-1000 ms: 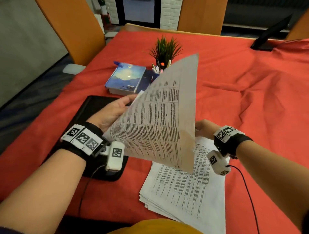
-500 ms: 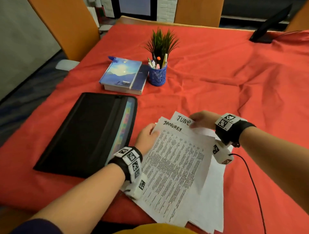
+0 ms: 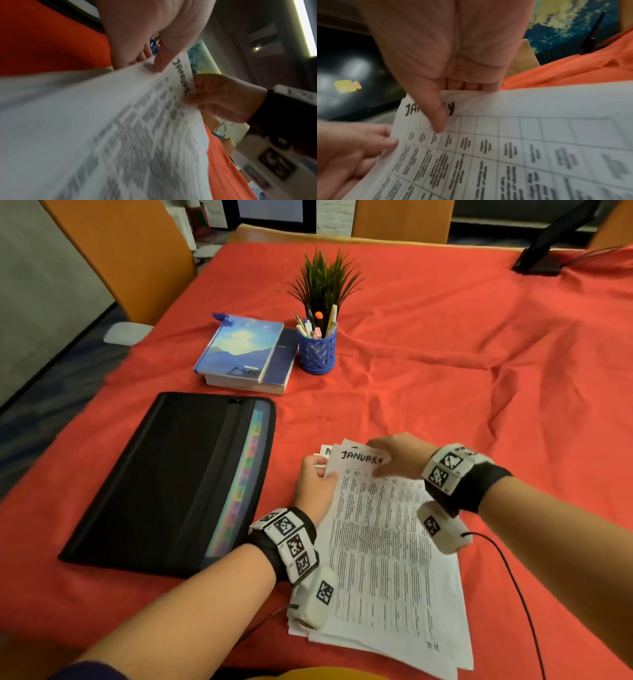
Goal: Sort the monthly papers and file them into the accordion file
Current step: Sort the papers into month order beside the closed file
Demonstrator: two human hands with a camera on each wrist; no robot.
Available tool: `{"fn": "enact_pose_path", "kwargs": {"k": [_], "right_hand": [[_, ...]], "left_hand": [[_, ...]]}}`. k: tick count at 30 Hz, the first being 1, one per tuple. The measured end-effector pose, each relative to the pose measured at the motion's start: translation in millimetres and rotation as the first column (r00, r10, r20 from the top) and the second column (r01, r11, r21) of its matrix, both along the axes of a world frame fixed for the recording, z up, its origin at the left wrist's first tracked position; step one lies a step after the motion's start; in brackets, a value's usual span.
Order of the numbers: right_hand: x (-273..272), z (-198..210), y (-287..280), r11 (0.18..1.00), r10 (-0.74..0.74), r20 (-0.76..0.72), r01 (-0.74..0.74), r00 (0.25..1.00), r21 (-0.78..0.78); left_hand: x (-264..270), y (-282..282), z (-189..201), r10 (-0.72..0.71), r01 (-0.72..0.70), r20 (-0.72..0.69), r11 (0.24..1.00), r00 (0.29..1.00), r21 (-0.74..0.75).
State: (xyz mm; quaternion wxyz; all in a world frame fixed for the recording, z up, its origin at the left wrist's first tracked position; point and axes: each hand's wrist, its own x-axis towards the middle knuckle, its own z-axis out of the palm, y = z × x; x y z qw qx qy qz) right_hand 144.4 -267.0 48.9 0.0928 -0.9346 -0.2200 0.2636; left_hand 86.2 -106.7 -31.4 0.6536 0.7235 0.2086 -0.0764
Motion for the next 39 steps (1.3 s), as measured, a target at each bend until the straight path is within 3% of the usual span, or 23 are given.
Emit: {"fn": "enact_pose_path", "kwargs": {"k": [2,5,8,11,13,15,17,20,23,29,34,37,39], "right_hand": [[-14.7,-10.7,-3.5,0.999,-0.009,0.071,0.007,0.997,0.040],[-33.6,-24.4,-10.8,0.985,-0.080,0.171,0.051,0.982,0.164],[-50.9,-36.4,-10.3,0.953,-0.119,0.244,0.042,0.962,0.300],[-67.4,-46.3,-1.6,0.938,-0.118,0.268,0.019,0.956,0.345],[-74.0,-52.4,2.4,0.932,-0.152,0.300,0.035,0.942,0.361],[-75.2,-57.0,2.9,0.918,-0.211,0.309,0.080,0.927,0.388],[-73.8,-60.4,1.7,0.903,-0.243,0.319,0.094,0.916,0.419],[-68.1,-64.4,-0.3,0.891,-0.232,0.393,0.032,0.890,0.453],[-59.7,-64.4,1.0,0.891,-0.206,0.414,-0.005,0.887,0.453],[-57.5,-66.4,2.9,0.885,-0.175,0.381,-0.025,0.908,0.465],[-74.2,-63.9,-2.6,0.894,-0.154,0.490,-0.090,0.858,0.438],[-82.6,-59.0,-10.1,0.908,-0.061,0.573,-0.193,0.818,0.372],[-86.5,-54.3,-14.4,0.915,-0.079,0.587,-0.175,0.806,0.364]], "left_hand": [[0.3,9.6,3.2,-0.088,0.088,0.004,0.996,0.996,-0.002],[14.6,34.5,3.9,-0.171,0.139,0.099,0.953,0.980,0.268],[32.6,50.3,-3.2,-0.366,0.279,0.031,0.759,0.930,0.589],[45.0,50.3,-7.7,-0.504,0.453,-0.171,0.512,0.846,0.730],[49.3,50.0,-8.1,-0.520,0.446,-0.171,0.467,0.837,0.763],[49.8,49.8,-7.2,-0.503,0.368,-0.068,0.526,0.861,0.767],[49.0,49.1,-5.3,-0.482,0.328,0.030,0.638,0.875,0.697],[45.9,46.5,1.4,-0.478,0.416,0.055,0.810,0.876,0.413],[41.0,45.1,8.5,-0.422,0.407,0.072,0.900,0.904,0.158],[35.4,38.0,16.8,-0.361,0.363,0.086,0.932,0.928,-0.003],[34.4,39.0,12.0,-0.284,0.287,0.065,0.957,0.957,-0.042],[31.7,43.0,7.2,-0.286,0.288,0.044,0.957,0.957,-0.032],[29.9,44.6,5.9,-0.312,0.313,0.017,0.949,0.950,-0.029]]}}
